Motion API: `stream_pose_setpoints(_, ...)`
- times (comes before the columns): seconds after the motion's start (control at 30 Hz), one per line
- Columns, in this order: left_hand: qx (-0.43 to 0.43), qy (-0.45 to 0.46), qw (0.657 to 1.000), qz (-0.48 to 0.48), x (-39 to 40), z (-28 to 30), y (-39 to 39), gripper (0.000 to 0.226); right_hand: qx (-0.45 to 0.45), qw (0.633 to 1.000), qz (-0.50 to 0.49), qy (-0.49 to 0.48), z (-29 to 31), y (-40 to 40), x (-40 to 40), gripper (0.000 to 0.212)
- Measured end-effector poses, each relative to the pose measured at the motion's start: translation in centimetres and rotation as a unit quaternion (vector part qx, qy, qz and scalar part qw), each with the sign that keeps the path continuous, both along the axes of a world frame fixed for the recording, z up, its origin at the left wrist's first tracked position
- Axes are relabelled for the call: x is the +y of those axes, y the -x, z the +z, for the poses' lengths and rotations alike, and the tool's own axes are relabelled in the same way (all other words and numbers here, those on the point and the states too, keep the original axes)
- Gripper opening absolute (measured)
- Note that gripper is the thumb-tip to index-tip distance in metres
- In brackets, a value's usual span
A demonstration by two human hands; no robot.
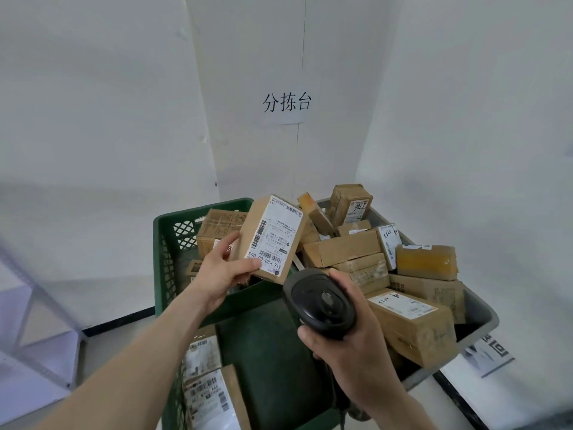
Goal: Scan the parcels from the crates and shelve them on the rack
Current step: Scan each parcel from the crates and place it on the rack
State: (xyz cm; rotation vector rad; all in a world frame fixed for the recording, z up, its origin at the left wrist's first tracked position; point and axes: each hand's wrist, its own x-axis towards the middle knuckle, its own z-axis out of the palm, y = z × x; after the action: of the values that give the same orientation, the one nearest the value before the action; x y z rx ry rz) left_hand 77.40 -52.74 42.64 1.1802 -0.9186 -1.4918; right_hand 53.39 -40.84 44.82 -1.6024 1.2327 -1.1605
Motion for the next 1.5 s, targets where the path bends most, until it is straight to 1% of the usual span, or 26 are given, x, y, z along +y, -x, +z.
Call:
stream_pose_setpoints(0.1,-0.012,0.030,0.999,0.006,0.0,0.3,0.0,0.100,0.000,1.000,-0.003,0.007,0.4,-0.4,0.2,0.082)
stream_pose_setpoints(0.2,-0.016,0.050,0.999,0.013,-0.2,0.5,0.0,0.096,0.011,1.000,-0.011,0.014,0.4,-0.6,0.4,0.080)
stream_pose_setpoints(0.3,0.000,0.065,0.998,0.009,-0.2,0.6,0.4,0.097,0.012,1.000,-0.015,0.013,0.6,-0.7,0.6,0.080)
stream_pose_setpoints(0.5,0.042,0.091,0.995,0.012,0.7,1.5,1.9,0.077,-0.011,0.999,-0.025,0.022,0.7,-1.0,1.2,0.086)
stream_pose_setpoints(0.67,0.052,0.110,0.993,0.010,1.0,1.6,2.8,0.081,-0.045,0.997,-0.052,0.037,1.5,-0.3,1.9,0.070)
stream_pose_setpoints(0.83,0.051,0.134,0.990,0.017,2.3,2.4,4.6,0.079,-0.062,0.997,-0.050,0.024,2.3,1.3,2.9,0.080)
stream_pose_setpoints(1.0,0.048,0.144,0.988,0.020,3.9,3.1,7.0,0.085,-0.074,0.996,-0.042,0.018,2.8,3.5,4.3,0.082)
stream_pose_setpoints(1.1,0.042,0.148,0.988,0.026,5.1,3.4,8.6,0.081,-0.082,0.996,-0.038,0.011,3.1,5.0,5.4,0.083)
stream_pose_setpoints(1.27,0.042,0.157,0.986,0.036,7.4,4.2,11.0,0.095,-0.103,0.994,-0.037,-0.004,3.4,7.5,7.3,0.084)
stream_pose_setpoints(1.5,0.043,0.164,0.983,0.065,10.8,4.8,14.0,0.106,-0.133,0.991,-0.018,-0.028,3.8,10.6,10.1,0.087)
